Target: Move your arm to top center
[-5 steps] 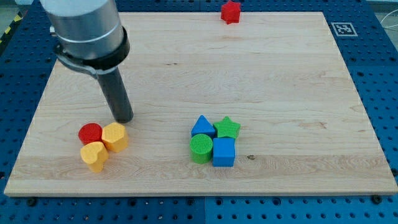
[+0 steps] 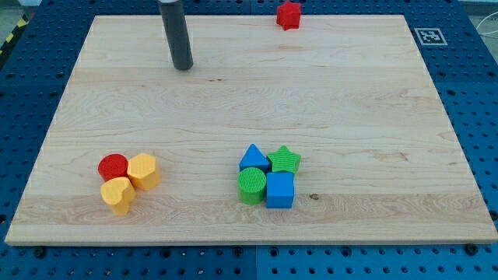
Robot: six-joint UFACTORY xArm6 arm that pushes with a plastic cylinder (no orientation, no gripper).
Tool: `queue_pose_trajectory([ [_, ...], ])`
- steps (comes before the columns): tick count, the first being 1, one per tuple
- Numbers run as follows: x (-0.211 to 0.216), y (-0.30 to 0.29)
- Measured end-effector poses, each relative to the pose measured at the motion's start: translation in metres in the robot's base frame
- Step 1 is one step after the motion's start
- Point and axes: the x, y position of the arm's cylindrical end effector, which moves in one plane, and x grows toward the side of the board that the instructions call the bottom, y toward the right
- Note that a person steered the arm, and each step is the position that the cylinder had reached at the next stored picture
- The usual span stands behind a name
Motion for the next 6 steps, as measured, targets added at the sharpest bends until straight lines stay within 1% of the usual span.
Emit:
queue_pose_trajectory([
  [2,-0.114,0.034],
  [4,-0.118,0.062],
  [6,-0.118,0.181],
])
